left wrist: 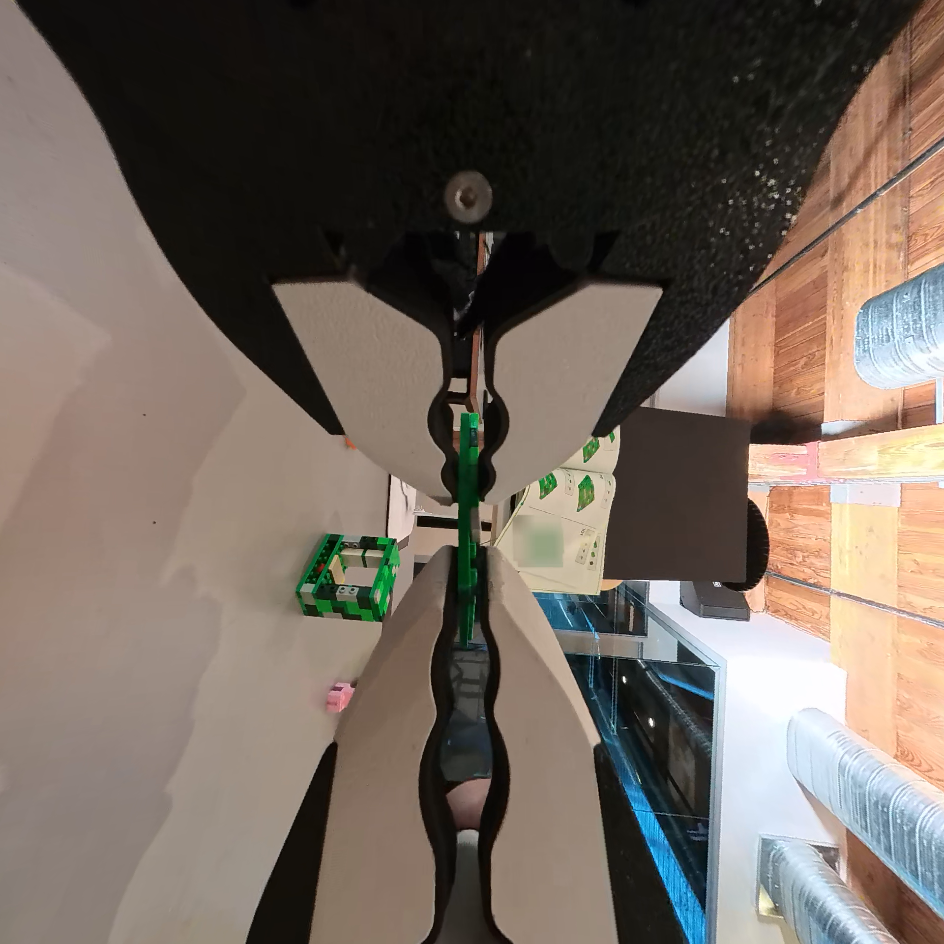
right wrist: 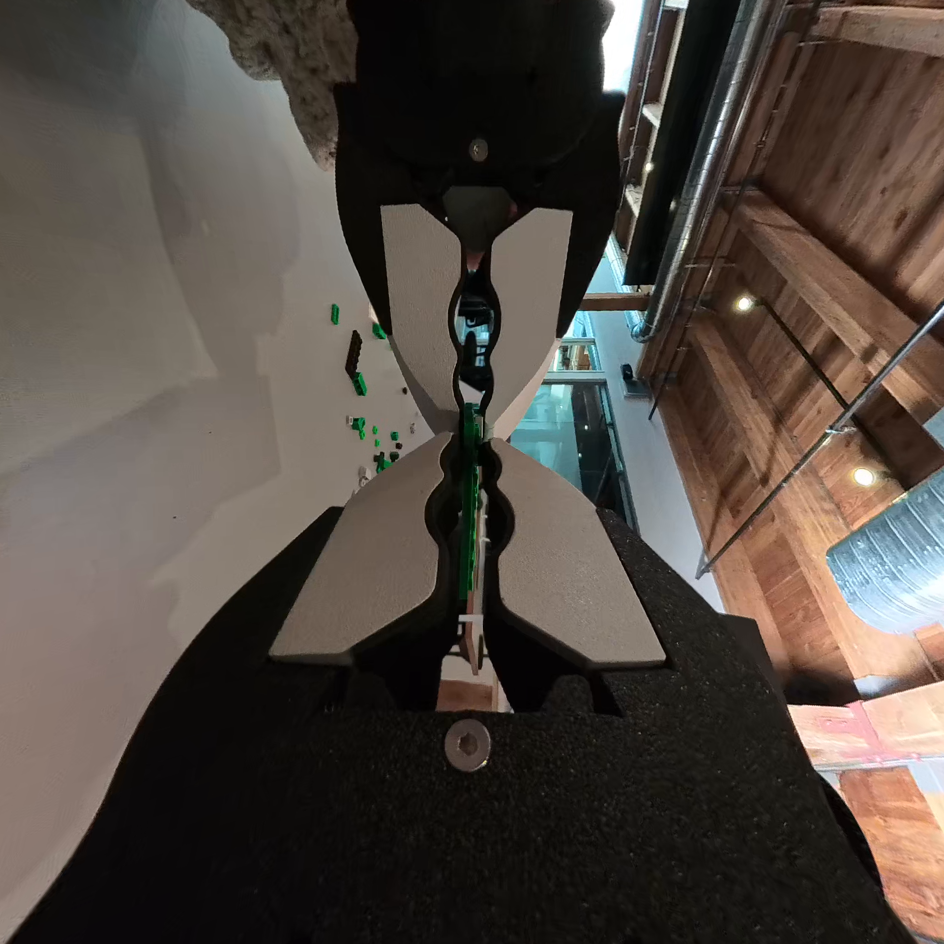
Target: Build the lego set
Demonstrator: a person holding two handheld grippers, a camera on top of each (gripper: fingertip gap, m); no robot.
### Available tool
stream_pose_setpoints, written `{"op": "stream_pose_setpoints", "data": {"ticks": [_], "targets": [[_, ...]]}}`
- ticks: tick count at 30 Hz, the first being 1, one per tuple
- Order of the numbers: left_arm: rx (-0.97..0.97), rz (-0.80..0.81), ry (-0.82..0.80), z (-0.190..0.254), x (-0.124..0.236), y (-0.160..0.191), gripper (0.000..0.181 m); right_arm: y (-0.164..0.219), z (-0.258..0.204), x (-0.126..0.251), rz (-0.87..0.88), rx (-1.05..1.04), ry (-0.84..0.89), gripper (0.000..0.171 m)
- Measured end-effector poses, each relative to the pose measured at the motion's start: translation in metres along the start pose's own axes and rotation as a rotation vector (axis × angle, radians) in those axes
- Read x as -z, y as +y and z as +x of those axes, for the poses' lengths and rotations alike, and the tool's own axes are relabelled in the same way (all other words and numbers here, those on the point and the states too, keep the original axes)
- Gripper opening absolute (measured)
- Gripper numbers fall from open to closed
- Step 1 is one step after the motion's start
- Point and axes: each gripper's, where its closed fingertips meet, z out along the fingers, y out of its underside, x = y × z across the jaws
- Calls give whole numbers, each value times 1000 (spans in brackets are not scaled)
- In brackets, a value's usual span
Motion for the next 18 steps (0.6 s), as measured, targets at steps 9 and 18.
{"op": "stream_pose_setpoints", "data": {"ticks": [9,18], "targets": [[13,1,18,7,-1,0,6,2,-6,1,-6,-32,-65,6],[114,3,58,4,-1,0,5,3,5,1,53,-209,-11,15]]}}
